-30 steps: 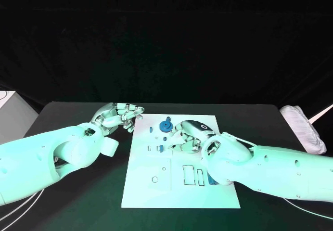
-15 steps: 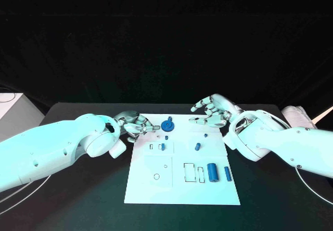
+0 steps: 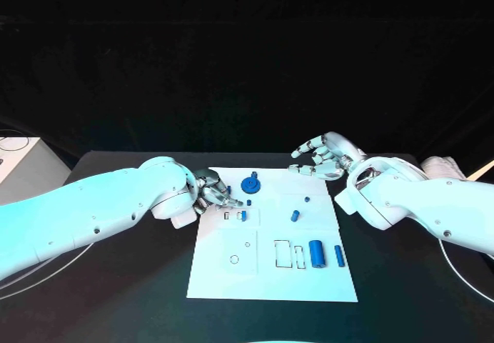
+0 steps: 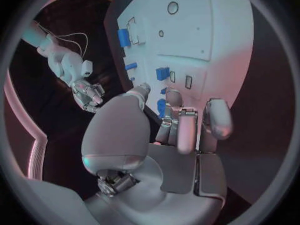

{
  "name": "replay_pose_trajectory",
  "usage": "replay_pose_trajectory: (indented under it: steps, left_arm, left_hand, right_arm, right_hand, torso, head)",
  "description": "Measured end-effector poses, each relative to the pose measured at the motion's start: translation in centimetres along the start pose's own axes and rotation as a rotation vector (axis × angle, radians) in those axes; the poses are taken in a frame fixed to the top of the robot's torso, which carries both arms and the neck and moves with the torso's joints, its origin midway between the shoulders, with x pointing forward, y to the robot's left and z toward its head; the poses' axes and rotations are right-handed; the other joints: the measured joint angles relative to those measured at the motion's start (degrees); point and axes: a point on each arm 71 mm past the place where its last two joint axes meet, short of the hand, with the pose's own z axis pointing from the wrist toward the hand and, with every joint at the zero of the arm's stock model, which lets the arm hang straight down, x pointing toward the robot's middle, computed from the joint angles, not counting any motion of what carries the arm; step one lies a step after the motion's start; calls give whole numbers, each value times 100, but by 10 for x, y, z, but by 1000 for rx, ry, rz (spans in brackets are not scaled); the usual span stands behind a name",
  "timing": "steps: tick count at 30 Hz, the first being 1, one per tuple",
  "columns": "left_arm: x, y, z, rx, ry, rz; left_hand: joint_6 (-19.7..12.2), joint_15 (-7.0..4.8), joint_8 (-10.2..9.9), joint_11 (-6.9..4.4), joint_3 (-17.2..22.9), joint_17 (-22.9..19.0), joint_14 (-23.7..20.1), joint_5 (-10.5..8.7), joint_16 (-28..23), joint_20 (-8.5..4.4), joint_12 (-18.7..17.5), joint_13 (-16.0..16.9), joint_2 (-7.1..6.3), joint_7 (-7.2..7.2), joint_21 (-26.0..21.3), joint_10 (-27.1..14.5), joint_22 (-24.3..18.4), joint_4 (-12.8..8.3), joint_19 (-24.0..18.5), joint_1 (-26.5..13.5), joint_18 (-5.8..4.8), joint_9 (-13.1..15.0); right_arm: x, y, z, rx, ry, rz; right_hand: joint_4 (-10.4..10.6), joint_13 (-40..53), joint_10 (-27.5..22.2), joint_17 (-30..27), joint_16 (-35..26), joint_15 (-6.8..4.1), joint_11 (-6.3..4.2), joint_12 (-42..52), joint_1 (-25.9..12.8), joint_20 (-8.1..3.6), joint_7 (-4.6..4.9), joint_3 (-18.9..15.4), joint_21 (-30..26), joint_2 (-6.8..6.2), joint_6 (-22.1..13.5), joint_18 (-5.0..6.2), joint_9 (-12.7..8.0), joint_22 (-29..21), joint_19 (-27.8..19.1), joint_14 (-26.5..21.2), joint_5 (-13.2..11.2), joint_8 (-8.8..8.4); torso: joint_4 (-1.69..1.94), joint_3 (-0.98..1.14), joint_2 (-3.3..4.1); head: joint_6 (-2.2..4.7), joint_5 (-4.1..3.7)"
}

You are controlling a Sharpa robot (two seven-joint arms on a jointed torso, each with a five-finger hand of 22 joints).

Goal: Assemble the parts on the task board

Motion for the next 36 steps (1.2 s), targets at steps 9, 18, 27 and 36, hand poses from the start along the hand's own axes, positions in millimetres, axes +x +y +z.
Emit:
replay_pose_trajectory:
  steps: [9, 18, 27, 36]
  left_arm:
    - [2, -12, 9, -39, 15, 67]
    - [5, -23, 13, -45, 38, 99]
    - [9, -27, 16, -55, 73, 126]
    - [13, -29, 18, -61, 101, 146]
  left_hand:
    - [0, 0, 36, 0, -32, 0, 0, 0, 0, 23, 33, 45, 72, 0, 22, 0, 51, 1, 23, -72, 1, 55]
    - [0, 0, 68, 0, -48, -1, 0, 0, 0, 41, 54, 52, 98, 0, 22, 0, 76, 17, 41, -144, 1, 95]
    - [0, 0, 90, 0, -64, -2, 0, 0, -24, 41, 54, 52, 98, 0, 44, 1, 100, 0, 40, -144, 0, 118]
    - [0, 0, 116, 0, -64, -2, 0, 0, -24, 41, 59, 56, 98, 0, 44, 1, 127, 0, 40, -144, 1, 153]
  right_arm:
    - [1, 0, 2, 6, 6, 13]
    - [3, 0, 4, 10, 14, 15]
    - [4, 0, 5, 13, 21, 14]
    - [5, 0, 6, 15, 25, 14]
  right_hand:
    - [0, 0, 0, -1, 0, 0, 0, 0, 0, 0, 0, 0, 0, 0, 0, 54, 0, -1, 0, 0, 30, 0]
    - [0, -1, 0, -1, 0, 0, 0, 0, 0, 0, 0, 0, 0, 0, 0, 89, 0, -1, 0, 0, 30, 0]
    - [-15, -1, 0, -2, 0, 0, 0, 0, 0, 0, 0, 15, 0, 0, 0, 88, -5, -2, 0, 0, 30, 0]
    - [0, -1, 0, -2, 0, 0, -1, 0, 0, -1, 0, 31, 0, 0, 0, 88, -5, -3, 0, 0, 64, 0]
  torso:
    - [-10, 2, 9]
    - [-9, -4, 15]
    - [0, -7, 23]
    - [-1, -10, 27]
  head:
    - [-14, 12]
    - [-26, -12]
    - [-42, -31]
    - [-65, -49]
